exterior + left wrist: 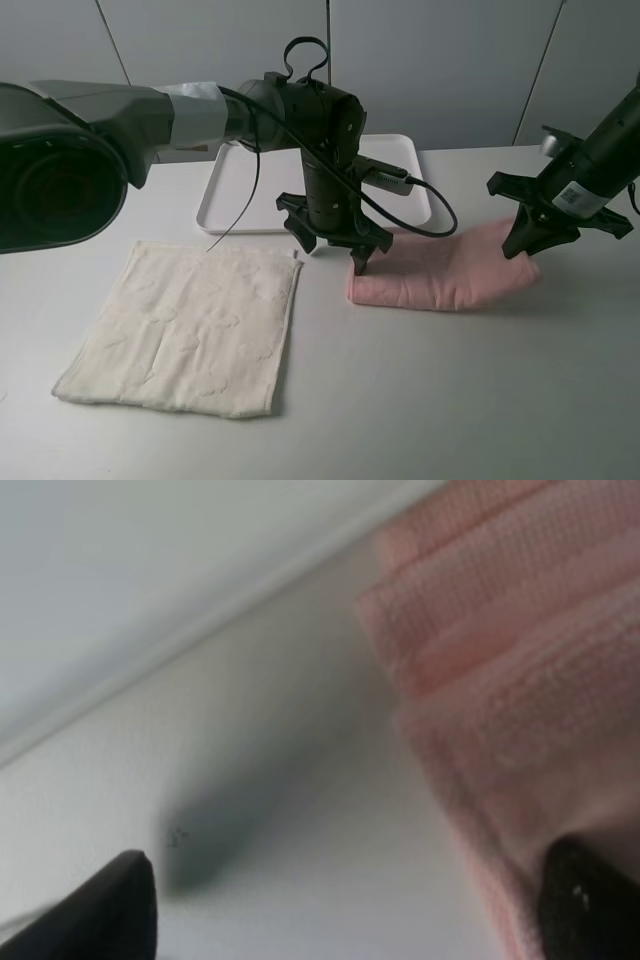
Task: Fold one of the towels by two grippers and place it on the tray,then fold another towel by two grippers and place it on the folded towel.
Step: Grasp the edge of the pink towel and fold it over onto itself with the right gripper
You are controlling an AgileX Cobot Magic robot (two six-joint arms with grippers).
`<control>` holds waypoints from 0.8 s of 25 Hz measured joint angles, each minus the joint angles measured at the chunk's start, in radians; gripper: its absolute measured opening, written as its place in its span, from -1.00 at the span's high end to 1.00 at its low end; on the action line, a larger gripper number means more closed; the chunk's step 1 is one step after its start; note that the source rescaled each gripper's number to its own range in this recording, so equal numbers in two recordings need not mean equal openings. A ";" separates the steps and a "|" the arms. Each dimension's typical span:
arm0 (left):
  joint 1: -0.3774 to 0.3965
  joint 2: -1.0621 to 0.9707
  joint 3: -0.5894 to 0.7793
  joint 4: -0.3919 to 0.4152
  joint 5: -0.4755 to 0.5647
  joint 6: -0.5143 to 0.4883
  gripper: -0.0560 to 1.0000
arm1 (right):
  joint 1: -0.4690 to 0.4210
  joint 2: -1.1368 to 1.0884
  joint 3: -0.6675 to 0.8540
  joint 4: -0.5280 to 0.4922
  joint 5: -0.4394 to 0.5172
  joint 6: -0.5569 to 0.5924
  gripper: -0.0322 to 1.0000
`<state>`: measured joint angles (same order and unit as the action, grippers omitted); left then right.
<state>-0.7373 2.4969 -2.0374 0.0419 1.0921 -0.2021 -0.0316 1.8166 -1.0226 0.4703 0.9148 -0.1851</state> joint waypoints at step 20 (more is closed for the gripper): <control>0.009 0.000 0.000 -0.024 0.021 0.013 -0.96 | 0.124 0.060 0.072 0.576 -0.081 -0.363 0.86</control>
<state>-0.7280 2.4969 -2.0374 0.0181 1.1128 -0.1888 0.0920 1.8770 -0.9508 1.0458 0.8338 -0.5478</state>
